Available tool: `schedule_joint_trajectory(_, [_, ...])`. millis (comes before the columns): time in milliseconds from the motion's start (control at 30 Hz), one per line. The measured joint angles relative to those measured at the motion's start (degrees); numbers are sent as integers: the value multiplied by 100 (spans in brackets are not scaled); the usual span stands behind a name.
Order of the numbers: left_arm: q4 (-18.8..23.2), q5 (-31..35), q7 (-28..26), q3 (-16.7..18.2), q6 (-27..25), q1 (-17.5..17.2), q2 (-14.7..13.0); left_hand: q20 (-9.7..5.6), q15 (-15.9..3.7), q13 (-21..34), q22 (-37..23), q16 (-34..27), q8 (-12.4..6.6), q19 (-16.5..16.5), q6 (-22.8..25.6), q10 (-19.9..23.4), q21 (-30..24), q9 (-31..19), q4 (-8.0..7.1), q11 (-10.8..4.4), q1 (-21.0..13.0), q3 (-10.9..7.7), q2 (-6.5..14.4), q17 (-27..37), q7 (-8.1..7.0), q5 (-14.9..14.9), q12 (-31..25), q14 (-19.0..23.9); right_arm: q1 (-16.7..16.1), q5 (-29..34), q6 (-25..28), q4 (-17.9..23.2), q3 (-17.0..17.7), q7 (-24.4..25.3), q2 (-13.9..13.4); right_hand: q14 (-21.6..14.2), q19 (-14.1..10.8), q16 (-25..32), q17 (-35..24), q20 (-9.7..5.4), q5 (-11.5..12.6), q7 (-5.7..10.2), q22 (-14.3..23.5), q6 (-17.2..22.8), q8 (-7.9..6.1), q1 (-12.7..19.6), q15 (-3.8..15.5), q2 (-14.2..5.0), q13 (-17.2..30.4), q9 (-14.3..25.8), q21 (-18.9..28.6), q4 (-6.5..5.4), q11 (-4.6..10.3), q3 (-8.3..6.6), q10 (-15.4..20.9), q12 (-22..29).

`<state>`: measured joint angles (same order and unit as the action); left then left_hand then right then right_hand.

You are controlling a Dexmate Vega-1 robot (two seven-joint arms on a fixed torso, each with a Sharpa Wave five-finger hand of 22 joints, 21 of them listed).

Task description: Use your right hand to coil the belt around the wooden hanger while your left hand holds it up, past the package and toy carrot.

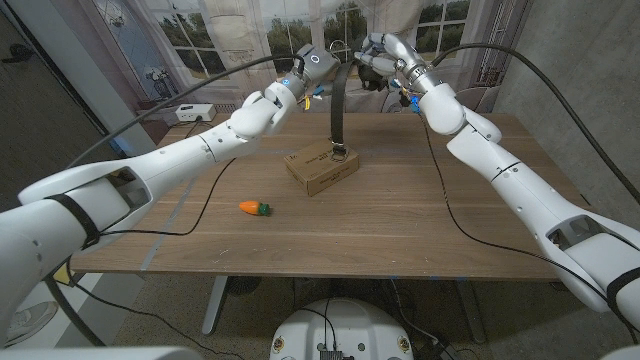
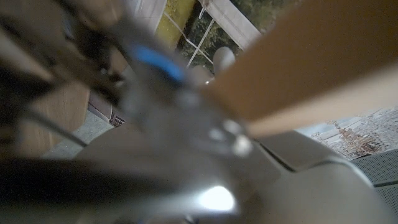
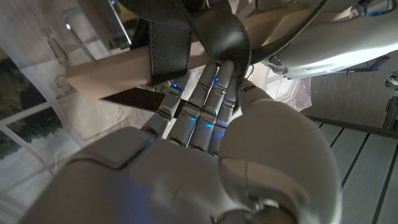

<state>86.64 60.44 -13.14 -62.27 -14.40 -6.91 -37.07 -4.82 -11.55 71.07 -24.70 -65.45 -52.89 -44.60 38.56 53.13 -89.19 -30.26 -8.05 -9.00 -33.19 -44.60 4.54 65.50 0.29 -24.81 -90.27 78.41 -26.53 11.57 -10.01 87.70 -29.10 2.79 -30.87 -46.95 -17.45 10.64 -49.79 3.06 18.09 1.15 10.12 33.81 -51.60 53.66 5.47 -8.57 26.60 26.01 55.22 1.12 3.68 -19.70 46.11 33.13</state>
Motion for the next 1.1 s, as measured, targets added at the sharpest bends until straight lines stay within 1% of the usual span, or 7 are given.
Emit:
schedule_joint_trajectory(200, [-8,37,-313,117,159,-87,-32,0,0,0,0,0,0,0,-1,0,0,0,-8,0,0,24,0,0,-1,0,0,0,171,-866,-13,-192,-33,-720,-74,387,223,47,232,292,-411,-182,13,-784,744,-970,-100,171,0,-507,-179,-544,-22,304,-549,-482])
schedule_joint_trajectory(233, [-8,44,-365,117,185,-87,-32,0,0,0,0,0,0,0,-1,0,0,0,-7,0,0,24,0,0,-1,0,0,0,195,-866,-13,-234,-37,-720,-82,486,266,47,251,335,-464,-200,17,-953,904,-1114,-167,256,-54,-597,-213,-592,-113,388,-738,-678])
schedule_joint_trajectory(267, [-18,51,-428,156,222,-112,-37,0,0,0,0,0,0,0,-9,0,0,0,-8,0,1,24,0,1,-9,0,0,0,222,-1131,-68,-282,-44,-936,-91,603,316,47,270,384,-516,-221,17,-1123,1070,-1298,-211,331,-288,-682,-256,-645,-549,483,-1257,-814])
schedule_joint_trajectory(300, [-18,82,-498,176,279,-123,-37,0,0,1,0,0,0,0,-9,-1,0,0,-2,1,1,30,-1,0,-9,0,0,0,244,-1249,-88,-342,-58,-1040,-101,692,369,48,301,437,-555,-231,17,-1270,1222,-1450,-249,392,-328,-768,-299,-696,-723,568,-1498,-847])
schedule_joint_trajectory(567, [-33,101,-660,219,428,-148,-47,0,0,0,0,43,0,0,7,-1,0,0,0,1,2,31,-2,-26,-18,-29,0,0,339,-1545,-205,-574,-71,-1253,-147,1875,835,-12,724,706,-611,-40,17,-2227,2329,-2519,-555,865,-563,-1426,-739,-885,-897,1152,-2614,-1485])
schedule_joint_trajectory(767, [-54,110,-691,287,503,-173,-67,0,0,0,0,43,-2,0,15,-1,0,-1,0,1,1,31,-2,-26,-27,-29,0,0,377,-2144,-650,-802,-51,-1540,-130,2633,1029,-30,1001,737,-573,112,0,-2413,2685,-2800,-635,991,-686,-1536,-990,-860,-826,1318,-2980,-1773])
schedule_joint_trajectory(1100, [-53,116,-696,340,571,-196,-85,0,22,1,-6,43,-2,0,23,-1,0,10,0,1,1,31,-3,-26,-19,-47,0,22,441,-2673,-969,-1176,64,-1730,-19,3089,1173,-30,1260,748,-526,233,1,-2534,2943,-2940,-660,1027,-795,-1563,-1182,-838,-831,1403,-3121,-1917])
